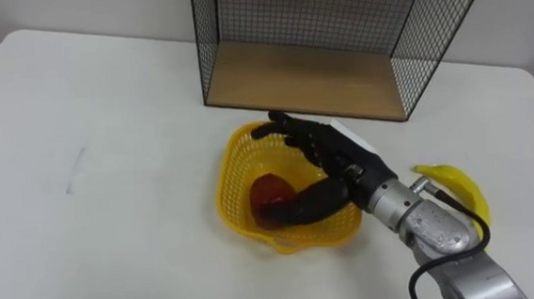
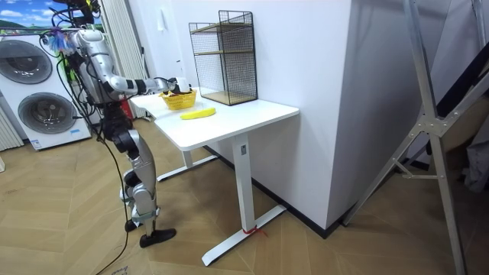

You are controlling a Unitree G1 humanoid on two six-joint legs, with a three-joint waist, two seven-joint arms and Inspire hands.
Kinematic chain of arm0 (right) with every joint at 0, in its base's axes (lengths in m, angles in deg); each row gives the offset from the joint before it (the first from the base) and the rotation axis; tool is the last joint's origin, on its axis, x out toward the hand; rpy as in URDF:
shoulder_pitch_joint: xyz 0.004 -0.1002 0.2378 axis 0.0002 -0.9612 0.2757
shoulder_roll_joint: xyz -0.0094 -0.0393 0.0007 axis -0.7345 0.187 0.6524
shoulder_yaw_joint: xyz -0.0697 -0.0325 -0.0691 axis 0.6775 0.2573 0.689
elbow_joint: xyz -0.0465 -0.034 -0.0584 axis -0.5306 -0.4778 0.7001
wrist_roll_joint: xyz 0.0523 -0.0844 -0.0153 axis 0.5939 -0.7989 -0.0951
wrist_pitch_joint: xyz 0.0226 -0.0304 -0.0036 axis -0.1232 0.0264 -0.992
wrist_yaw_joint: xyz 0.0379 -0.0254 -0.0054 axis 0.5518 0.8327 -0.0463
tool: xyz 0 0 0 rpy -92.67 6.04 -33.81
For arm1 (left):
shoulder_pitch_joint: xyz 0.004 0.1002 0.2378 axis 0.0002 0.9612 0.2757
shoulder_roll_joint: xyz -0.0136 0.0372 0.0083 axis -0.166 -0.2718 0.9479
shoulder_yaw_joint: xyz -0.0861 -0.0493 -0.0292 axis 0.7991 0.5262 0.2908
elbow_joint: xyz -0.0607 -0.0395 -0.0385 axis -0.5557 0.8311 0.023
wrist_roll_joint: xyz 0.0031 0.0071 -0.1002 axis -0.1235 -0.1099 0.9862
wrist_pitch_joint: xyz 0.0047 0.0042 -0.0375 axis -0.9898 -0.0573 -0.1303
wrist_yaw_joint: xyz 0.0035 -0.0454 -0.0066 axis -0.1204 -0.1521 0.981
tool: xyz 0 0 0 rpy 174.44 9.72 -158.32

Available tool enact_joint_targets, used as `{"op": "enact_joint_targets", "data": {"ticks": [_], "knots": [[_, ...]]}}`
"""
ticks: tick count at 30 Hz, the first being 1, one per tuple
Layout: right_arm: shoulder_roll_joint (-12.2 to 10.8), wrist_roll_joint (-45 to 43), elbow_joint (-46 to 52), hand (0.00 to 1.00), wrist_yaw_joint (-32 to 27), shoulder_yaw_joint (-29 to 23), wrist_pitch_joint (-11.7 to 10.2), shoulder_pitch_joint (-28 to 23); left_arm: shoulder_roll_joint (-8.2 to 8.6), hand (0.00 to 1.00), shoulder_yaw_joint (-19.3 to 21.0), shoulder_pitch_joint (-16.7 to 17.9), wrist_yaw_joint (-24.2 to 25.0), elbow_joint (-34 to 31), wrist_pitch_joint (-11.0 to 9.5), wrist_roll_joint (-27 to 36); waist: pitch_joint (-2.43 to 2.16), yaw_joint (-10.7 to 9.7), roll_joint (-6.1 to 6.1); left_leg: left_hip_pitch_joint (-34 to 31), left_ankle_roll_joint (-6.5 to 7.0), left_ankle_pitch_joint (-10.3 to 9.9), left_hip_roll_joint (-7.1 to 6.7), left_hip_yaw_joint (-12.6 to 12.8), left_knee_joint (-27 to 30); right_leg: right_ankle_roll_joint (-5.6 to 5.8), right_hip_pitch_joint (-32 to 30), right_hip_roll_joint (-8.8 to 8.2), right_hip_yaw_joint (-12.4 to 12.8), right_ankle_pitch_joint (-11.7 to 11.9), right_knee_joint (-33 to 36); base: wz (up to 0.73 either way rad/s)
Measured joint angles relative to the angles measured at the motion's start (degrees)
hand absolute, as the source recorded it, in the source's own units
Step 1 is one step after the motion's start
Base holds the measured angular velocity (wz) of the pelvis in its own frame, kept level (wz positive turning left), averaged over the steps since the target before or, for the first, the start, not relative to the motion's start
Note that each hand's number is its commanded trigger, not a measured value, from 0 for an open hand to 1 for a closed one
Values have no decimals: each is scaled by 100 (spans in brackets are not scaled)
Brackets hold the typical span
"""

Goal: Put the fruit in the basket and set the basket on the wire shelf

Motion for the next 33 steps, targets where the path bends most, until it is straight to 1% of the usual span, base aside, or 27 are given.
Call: {"op": "enact_joint_targets", "data": {"ticks": [3,7,9,14,15,16,18,19,20,21,23,25,27,28,31,33], "knots": [[0,8,-1,0,-2,-1,0,0,0,0,0,16,0,1,0,1,0,-18,1,-6,0,0,-5,-55,12,0,10,-7,-25,0,-2,4],[10,48,-28,0,-13,-41,0,-1,0,0,54,28,0,1,-5,12,5,-23,6,39,1,1,-5,-65,55,1,62,-20,-10,-1,-9,1],[11,93,-27,0,-19,-207,0,1,-10,0,146,28,0,9,-14,9,6,-35,4,48,1,1,-5,-61,52,1,69,-24,9,-1,-10,0],[21,548,66,0,-215,-888,-1,4,-7,0,343,171,0,-5,-17,4,2,-79,9,50,1,0,-4,-53,22,1,74,-4,8,0,2,0],[29,688,67,0,-311,-1052,-1,29,-6,0,359,193,0,-35,-10,2,0,-131,12,51,1,0,-5,-54,23,1,76,-3,4,0,2,0],[55,952,67,0,-412,-1183,-2,39,-1,0,361,261,0,-57,-5,-1,-5,-168,18,53,1,0,-6,-52,22,0,76,-4,4,0,2,0],[130,1155,66,0,-565,-1379,-2,41,8,0,380,309,0,-70,-2,-7,-9,-211,28,56,1,0,-8,-52,21,0,79,-5,11,0,2,0],[154,1198,67,0,-628,-1537,-2,44,8,0,439,312,0,-70,-6,-12,-9,-238,32,55,1,0,-8,-62,22,0,78,-3,12,0,2,0],[171,1301,70,0,-699,-1682,-3,55,10,0,542,319,-1,-69,-10,-17,-20,-295,26,58,1,1,-7,-49,20,0,78,-2,11,0,3,0],[178,1400,73,0,-721,-1761,-4,55,10,0,586,350,-1,-65,-12,-20,-26,-306,32,62,1,1,-7,-47,17,0,78,-1,15,0,3,-3],[268,1638,95,0,-845,-2005,-19,56,6,0,661,395,-1,-71,-17,-45,-44,-337,54,75,1,1,-11,-44,15,0,79,2,48,0,3,-6],[298,1827,95,0,-944,-2198,-24,55,14,0,794,397,-1,-73,-34,-105,-42,-355,65,77,1,1,-10,-44,18,0,77,3,55,0,3,-2],[430,2040,91,0,-1041,-2307,-30,56,8,0,843,409,-1,-109,-43,-146,-44,-380,81,77,1,1,-7,-43,17,0,75,4,57,0,3,0],[517,2104,89,0,-1093,-2389,-31,60,8,0,844,411,-1,-125,-46,-146,-42,-434,91,75,1,1,-7,-43,16,0,74,4,55,0,3,0],[609,2262,10,0,-1290,-2468,-80,61,8,0,844,438,-1,-119,-45,-148,-48,-482,125,79,1,1,-3,-41,15,0,73,9,60,0,3,0],[619,2262,-10,0,-1421,-2477,-80,60,7,0,846,453,-2,-118,-44,-148,-45,-505,135,81,1,1,1,-30,15,-1,68,14,74,0,3,-3]]}}
